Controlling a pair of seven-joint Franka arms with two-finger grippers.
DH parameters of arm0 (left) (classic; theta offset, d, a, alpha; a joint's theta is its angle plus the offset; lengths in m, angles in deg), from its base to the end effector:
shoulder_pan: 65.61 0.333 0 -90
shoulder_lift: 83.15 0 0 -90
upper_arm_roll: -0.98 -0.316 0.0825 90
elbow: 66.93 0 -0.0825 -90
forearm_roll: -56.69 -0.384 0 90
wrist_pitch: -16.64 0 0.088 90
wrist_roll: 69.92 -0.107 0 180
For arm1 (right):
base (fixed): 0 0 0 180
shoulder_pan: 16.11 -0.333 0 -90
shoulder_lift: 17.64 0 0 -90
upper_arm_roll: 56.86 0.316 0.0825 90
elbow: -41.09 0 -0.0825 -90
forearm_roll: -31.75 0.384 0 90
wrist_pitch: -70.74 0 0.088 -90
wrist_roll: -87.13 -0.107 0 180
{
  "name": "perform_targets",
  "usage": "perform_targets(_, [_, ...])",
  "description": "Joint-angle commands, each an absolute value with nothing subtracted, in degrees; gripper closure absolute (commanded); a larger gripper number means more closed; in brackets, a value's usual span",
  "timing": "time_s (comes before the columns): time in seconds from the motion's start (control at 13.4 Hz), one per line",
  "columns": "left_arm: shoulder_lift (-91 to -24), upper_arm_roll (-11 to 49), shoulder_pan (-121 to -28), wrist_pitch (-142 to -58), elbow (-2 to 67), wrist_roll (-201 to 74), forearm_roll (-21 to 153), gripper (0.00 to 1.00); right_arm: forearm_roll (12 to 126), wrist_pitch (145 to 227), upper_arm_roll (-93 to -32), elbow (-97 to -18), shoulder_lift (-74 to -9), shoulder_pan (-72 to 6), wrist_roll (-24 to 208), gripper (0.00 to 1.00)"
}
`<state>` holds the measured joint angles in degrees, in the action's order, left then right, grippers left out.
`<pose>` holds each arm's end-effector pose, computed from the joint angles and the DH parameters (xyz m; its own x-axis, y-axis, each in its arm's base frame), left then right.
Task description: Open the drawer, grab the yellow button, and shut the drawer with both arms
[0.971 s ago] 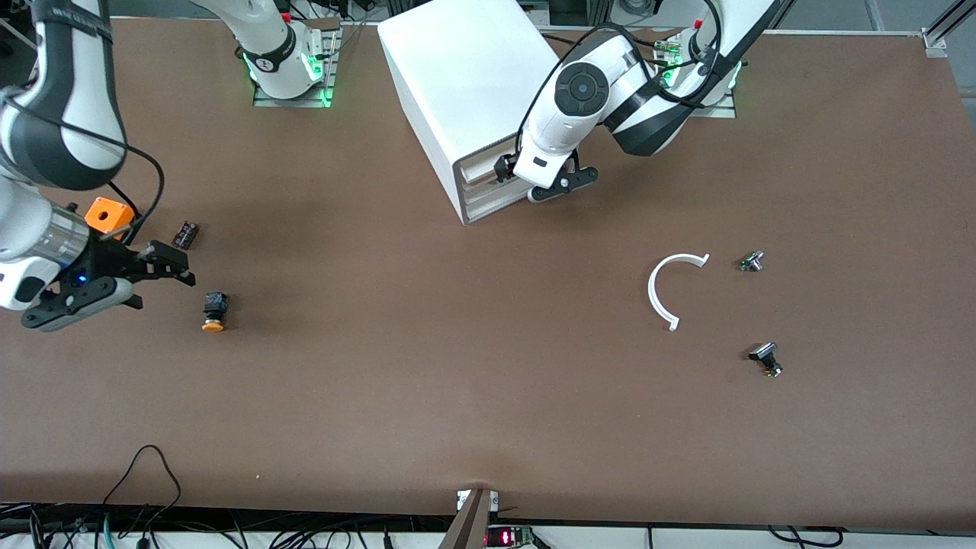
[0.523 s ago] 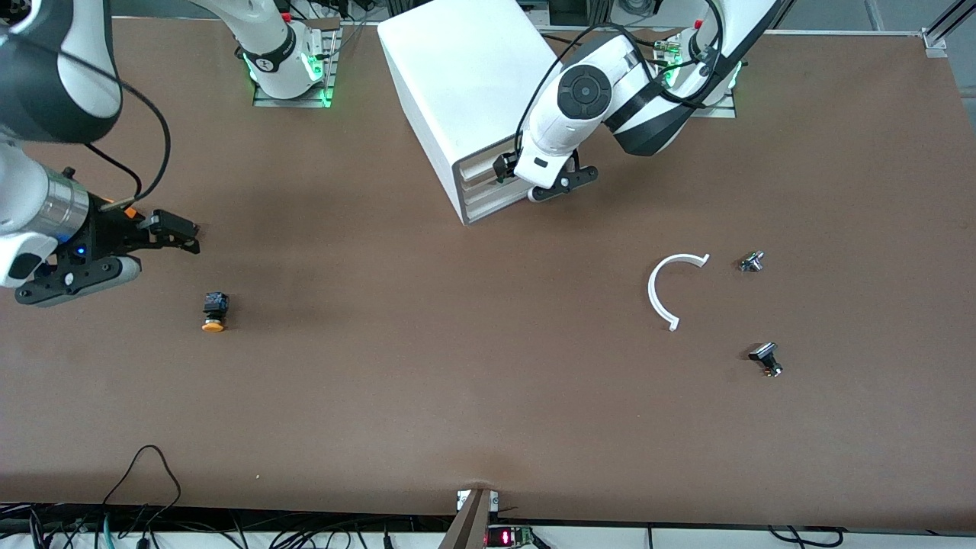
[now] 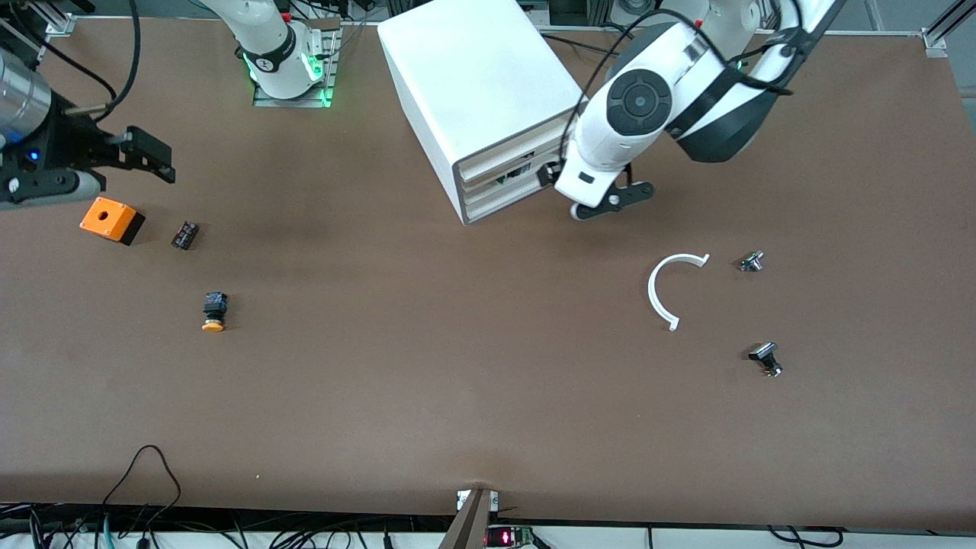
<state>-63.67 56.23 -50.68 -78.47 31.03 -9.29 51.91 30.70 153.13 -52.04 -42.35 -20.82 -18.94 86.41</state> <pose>0.4872 -0.3387 0.4452 0.9009 0.3253 -0.2873 0.3070 -0.9456 -0.1079 0.5537 0.0707 0.6358 0.9903 0.1181 -0.0734 0.1195 -0.9927 0.0146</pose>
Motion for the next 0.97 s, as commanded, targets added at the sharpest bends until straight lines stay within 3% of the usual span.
perform_targets(0.0, [-64.43, 56.35, -49.27, -69.07, 24.32, -15.14, 46.33, 0.01, 29.64, 153.88, -47.99, -49.26, -14.83, -14.10, 84.94, 0.01])
perform_targets(0.22, [-68.36, 52.07, -46.80, -67.20, 22.28, -30.49, 45.52, 0.01, 30.08, 152.83, -48.07, -48.82, -14.74, -14.18, 79.34, 0.01])
perform_targets(0.37, [-75.12, 40.41, -50.20, -67.90, 23.16, -45.49, 48.76, 0.01, 30.34, 151.51, -48.24, -48.73, -14.91, -14.18, 75.55, 0.01])
perform_targets(0.67, [-79.19, 11.76, -63.64, -68.08, 23.16, -66.89, 56.77, 0.01, 31.49, 152.38, -48.42, -48.82, -15.18, -12.78, 74.30, 0.01])
perform_targets(0.82, [-80.07, 2.25, -68.84, -69.13, 23.42, -71.67, 56.87, 0.01, 31.49, 155.63, -48.42, -49.00, -15.53, -12.42, 74.39, 0.01])
perform_targets(0.9, [-81.03, 0.47, -69.73, -71.92, 24.90, -71.77, 56.78, 0.01, 31.57, 155.47, -48.50, -49.00, -15.62, -12.34, 74.48, 0.01])
